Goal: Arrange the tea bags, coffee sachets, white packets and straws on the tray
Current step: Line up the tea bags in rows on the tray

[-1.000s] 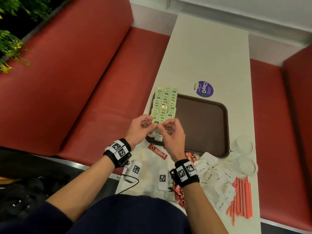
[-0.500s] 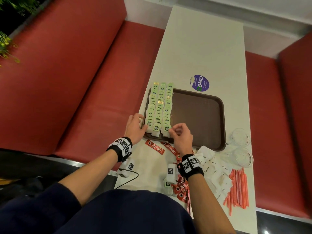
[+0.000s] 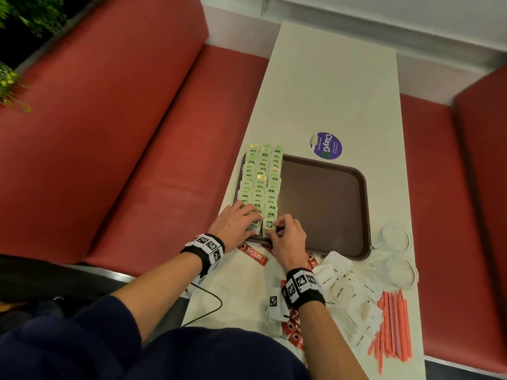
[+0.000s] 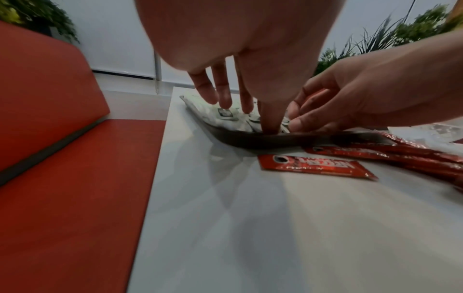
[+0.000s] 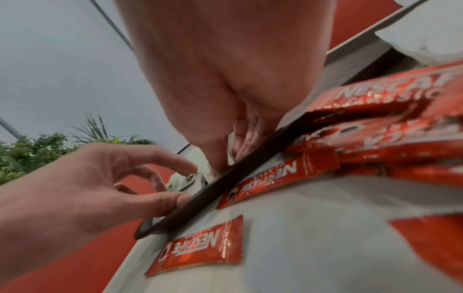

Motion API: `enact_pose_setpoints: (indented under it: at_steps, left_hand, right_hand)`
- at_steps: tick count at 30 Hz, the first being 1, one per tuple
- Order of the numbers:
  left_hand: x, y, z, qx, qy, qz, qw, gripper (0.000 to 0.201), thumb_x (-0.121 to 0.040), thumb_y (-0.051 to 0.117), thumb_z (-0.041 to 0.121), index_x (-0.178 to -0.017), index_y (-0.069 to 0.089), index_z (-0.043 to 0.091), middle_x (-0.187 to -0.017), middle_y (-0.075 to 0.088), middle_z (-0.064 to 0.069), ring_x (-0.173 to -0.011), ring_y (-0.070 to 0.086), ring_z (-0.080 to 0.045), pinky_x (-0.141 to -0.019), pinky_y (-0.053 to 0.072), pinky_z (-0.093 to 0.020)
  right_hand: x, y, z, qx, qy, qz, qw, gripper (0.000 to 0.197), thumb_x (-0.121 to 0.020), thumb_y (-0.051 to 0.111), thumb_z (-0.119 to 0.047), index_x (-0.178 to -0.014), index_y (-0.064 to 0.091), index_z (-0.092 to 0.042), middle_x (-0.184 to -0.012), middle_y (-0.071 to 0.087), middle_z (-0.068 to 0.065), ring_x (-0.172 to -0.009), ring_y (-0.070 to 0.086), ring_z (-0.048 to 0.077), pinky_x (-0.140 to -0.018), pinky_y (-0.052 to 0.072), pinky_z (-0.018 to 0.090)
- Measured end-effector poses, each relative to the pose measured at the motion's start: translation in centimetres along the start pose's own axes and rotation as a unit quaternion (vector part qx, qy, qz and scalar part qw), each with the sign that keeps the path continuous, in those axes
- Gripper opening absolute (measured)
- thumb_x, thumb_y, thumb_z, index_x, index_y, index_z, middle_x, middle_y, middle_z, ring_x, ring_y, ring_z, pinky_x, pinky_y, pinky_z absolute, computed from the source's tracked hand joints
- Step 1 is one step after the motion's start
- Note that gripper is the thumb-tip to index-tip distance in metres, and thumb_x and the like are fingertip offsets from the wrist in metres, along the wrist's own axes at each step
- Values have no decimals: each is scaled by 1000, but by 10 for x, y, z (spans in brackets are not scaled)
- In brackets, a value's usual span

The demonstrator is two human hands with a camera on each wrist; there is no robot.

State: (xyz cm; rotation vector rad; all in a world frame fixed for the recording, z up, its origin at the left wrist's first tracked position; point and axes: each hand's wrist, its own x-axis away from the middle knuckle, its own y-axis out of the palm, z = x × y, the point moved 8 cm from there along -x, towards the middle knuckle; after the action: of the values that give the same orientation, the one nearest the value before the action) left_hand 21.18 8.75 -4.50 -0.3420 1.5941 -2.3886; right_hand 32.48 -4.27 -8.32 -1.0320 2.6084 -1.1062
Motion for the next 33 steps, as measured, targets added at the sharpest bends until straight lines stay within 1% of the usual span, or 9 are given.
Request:
enact_pose_setpoints:
  at_steps: [3,14,18,20,21,23,26,29,33]
  left_hand:
    - [-3,-1,-1,-11,-17,7,1000,39,-96,76,35,-133,68,28,-137,62,8,-121,49,-21,-92,47,-37]
    - [-8,-2,1,-9,-32,6,999,40,-97,75,34,-135,69,24,-139,62,6,-124,50,-24,-93,45,-39]
    - [9,-20,17,54,1,40,998,33,-101,70,23,-133,68,18,-136,64,1,-120,53,-23,-98,51,-39]
    - [31,-29,32,94,50,55,993,23,-102,68,18,-125,70,15,-126,65,0,-113,56,-19,-96,50,-32]
    - [46,-31,38,107,75,45,990,18,-103,67,18,-120,71,16,-120,66,2,-110,56,-17,-94,50,-29]
    - [74,-29,46,116,104,3,988,13,-105,65,21,-116,73,20,-113,67,6,-105,58,-13,-88,52,-27]
    - [101,-11,45,106,81,-79,988,15,-107,61,25,-116,73,23,-111,69,8,-102,60,-10,-84,55,-33]
    - [114,13,46,68,53,-148,985,20,-109,56,28,-120,72,22,-111,69,5,-106,60,-16,-87,54,-38]
    - [125,31,60,60,28,-157,985,20,-108,56,28,-119,71,20,-111,67,1,-107,61,-23,-85,52,-41]
  right_hand:
    - [-3,5,-1,-1,1,2,1000,28,-95,83,-18,-101,58,-29,-107,57,-10,-93,65,18,-90,62,42]
    - [-9,3,-13,26,-6,-8,1000,23,-98,79,-22,-112,61,-26,-118,57,-4,-98,66,21,-93,60,45]
    - [2,-29,-25,25,-24,-9,999,20,-100,77,-38,-112,64,-28,-116,60,-8,-100,68,15,-93,58,36]
    - [15,-53,-27,20,-29,-5,999,15,-102,73,-39,-109,65,-28,-111,65,-7,-95,69,8,-89,55,24]
    - [25,-65,-27,18,-30,-10,999,13,-104,71,-38,-109,66,-27,-109,68,-7,-94,68,3,-86,52,19]
    - [50,-83,-29,10,-39,-32,999,11,-105,70,-35,-109,68,-26,-106,72,-9,-94,68,-1,-83,53,17]
    - [91,-86,-22,38,-61,-99,992,8,-104,72,-34,-108,67,-29,-97,71,-17,-90,66,-2,-78,52,15]
    - [127,-67,-5,125,-100,-181,971,20,-99,76,-41,-113,66,-32,-108,68,-16,-96,62,2,-87,57,29]
    - [165,-37,9,286,-158,-250,911,64,-82,84,-60,-137,58,-40,-139,53,-7,-130,45,20,-113,44,47]
